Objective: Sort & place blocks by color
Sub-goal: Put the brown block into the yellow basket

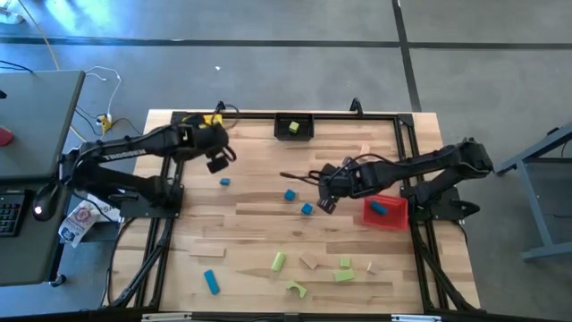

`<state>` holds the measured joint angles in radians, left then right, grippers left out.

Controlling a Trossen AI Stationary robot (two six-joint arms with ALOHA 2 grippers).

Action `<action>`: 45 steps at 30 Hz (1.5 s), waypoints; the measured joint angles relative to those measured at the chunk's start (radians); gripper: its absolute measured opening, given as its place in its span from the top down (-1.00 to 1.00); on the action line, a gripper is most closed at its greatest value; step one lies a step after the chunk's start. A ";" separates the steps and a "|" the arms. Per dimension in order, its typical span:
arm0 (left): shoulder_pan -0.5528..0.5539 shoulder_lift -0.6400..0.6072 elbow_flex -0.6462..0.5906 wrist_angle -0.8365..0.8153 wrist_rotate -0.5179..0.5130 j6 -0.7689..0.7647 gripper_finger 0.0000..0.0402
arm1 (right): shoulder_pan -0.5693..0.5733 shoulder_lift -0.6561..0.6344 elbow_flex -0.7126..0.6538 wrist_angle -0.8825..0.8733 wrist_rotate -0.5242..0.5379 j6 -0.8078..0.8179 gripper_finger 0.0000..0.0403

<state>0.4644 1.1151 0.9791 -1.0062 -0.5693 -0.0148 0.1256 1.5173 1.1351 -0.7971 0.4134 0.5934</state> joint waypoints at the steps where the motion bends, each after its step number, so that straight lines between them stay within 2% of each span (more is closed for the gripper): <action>1: 0.027 0.005 0.000 0.000 -0.002 -0.012 0.52 | -0.004 0.000 0.000 0.004 -0.001 0.000 0.18; 6: 0.154 0.016 0.000 0.000 0.002 -0.036 0.52 | -0.015 0.000 0.000 0.026 -0.015 0.000 0.18; 10: 0.239 0.045 0.000 -0.009 0.021 -0.070 0.52 | -0.015 0.000 0.000 0.054 -0.083 -0.018 0.18; 13: 0.297 0.095 0.000 -0.035 0.070 -0.086 0.52 | -0.011 0.000 0.000 0.082 -0.133 -0.018 0.18; 17: 0.347 0.185 0.000 -0.043 0.075 -0.087 0.52 | 0.001 0.000 0.000 0.099 -0.158 -0.018 0.18; 25: 0.423 0.315 0.000 0.014 0.073 -0.062 0.52 | 0.050 0.000 0.000 0.107 -0.243 -0.019 0.18; 33: 0.469 0.375 0.001 0.105 0.069 -0.030 0.52 | 0.126 0.000 0.000 0.142 -0.315 -0.019 0.18; 45: 0.479 0.461 0.000 0.124 0.087 -0.035 0.41 | 0.254 0.000 0.000 0.197 -0.309 0.020 0.18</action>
<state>0.9438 1.5763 0.9794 -0.8826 -0.4820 -0.0494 0.3795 1.5173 1.1351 -0.6003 0.1044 0.6130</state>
